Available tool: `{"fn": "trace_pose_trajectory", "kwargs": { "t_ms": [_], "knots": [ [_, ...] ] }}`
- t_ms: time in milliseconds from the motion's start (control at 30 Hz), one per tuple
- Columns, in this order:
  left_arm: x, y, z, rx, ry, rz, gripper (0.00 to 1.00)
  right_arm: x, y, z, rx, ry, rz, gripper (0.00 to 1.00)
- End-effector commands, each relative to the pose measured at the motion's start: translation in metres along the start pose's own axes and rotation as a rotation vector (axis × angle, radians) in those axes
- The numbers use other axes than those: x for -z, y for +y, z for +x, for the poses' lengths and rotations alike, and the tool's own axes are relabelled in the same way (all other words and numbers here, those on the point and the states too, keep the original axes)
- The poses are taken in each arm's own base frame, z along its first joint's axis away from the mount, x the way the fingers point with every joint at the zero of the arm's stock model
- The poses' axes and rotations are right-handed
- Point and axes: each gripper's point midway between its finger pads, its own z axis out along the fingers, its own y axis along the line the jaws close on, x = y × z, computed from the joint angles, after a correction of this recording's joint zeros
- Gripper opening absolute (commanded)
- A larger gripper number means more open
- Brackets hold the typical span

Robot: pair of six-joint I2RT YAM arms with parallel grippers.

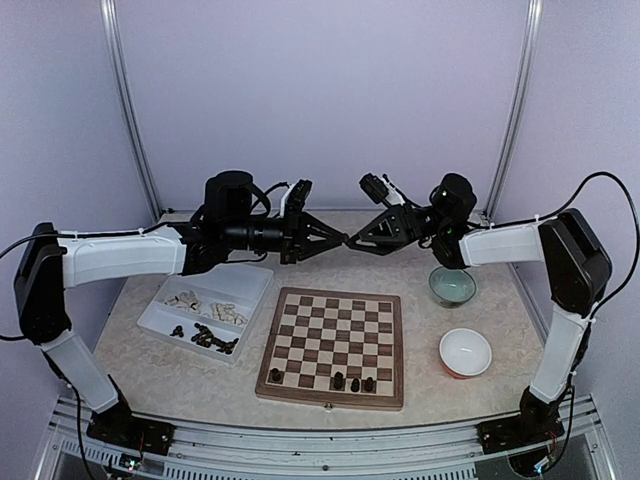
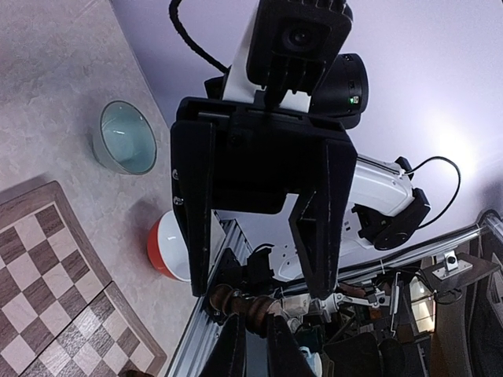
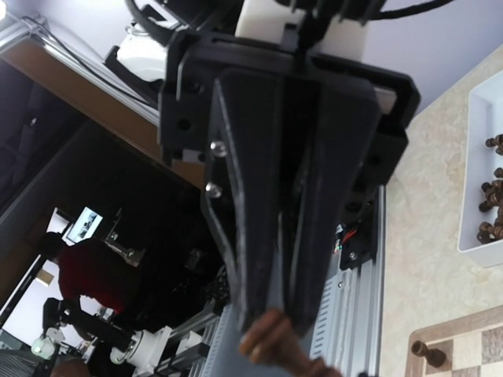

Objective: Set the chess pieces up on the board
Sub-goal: Pass from the left arm to the right

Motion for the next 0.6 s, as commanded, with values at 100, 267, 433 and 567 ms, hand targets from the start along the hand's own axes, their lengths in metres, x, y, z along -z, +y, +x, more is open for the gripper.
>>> {"fn": "trace_pose_trajectory", "kwargs": {
  "t_ms": [100,267,433,567],
  "knots": [
    [-0.0084,-0.0116,0.0,-0.023,0.018,0.05,0.12,-0.0075,-0.0044,0.0046,0.003,0.027,-0.018,0.54],
    [-0.0095,-0.0101,0.0007,-0.022,0.021,0.05,0.12,-0.0095,-0.0033,0.0063,0.005,0.032,-0.023,0.5],
    [-0.0105,-0.0076,0.0016,-0.016,0.025,0.048,0.12,-0.0093,-0.0023,0.0064,0.011,0.024,-0.023,0.38],
    [-0.0108,-0.0063,0.0029,-0.013,0.027,0.048,0.12,-0.0092,-0.0026,0.0068,0.009,0.018,-0.022,0.31]
  ]
}}
